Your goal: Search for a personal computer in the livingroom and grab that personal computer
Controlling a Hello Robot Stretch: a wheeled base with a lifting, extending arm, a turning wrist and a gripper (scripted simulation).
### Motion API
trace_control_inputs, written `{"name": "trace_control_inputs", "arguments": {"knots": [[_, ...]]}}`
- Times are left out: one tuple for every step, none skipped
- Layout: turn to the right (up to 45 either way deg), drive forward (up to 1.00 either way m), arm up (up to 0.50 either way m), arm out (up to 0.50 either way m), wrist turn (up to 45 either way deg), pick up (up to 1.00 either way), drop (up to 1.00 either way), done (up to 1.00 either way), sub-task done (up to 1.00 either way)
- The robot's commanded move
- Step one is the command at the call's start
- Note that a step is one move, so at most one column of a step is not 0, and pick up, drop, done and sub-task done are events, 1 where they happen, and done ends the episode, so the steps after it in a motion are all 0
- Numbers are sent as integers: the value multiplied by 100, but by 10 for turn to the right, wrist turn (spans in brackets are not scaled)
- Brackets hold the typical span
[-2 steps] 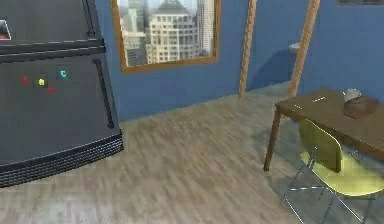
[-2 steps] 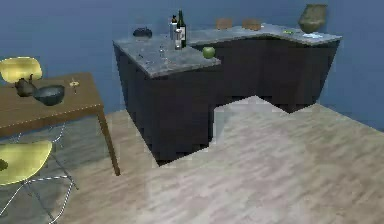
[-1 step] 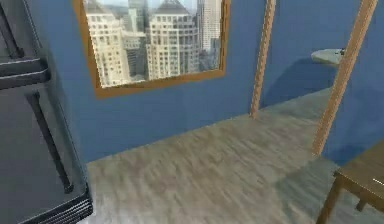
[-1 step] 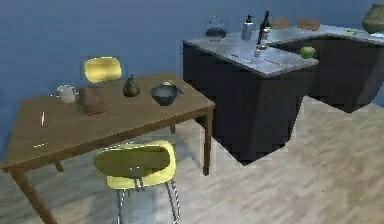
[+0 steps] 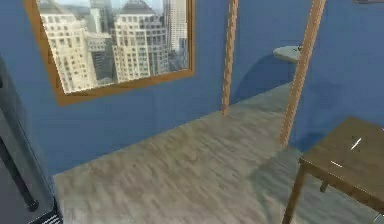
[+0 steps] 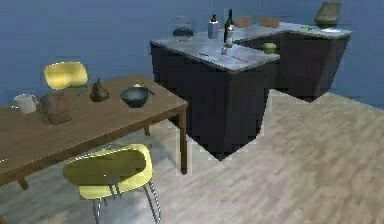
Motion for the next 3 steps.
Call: {"name": "trace_control_inputs", "arguments": {"knots": [[0, 100, 0, 0, 0, 0, 0, 0, 0], [30, 0, 0, 0, 0, 0, 0, 0, 0], [0, 30, 0, 0, 0, 0, 0, 0, 0]]}}
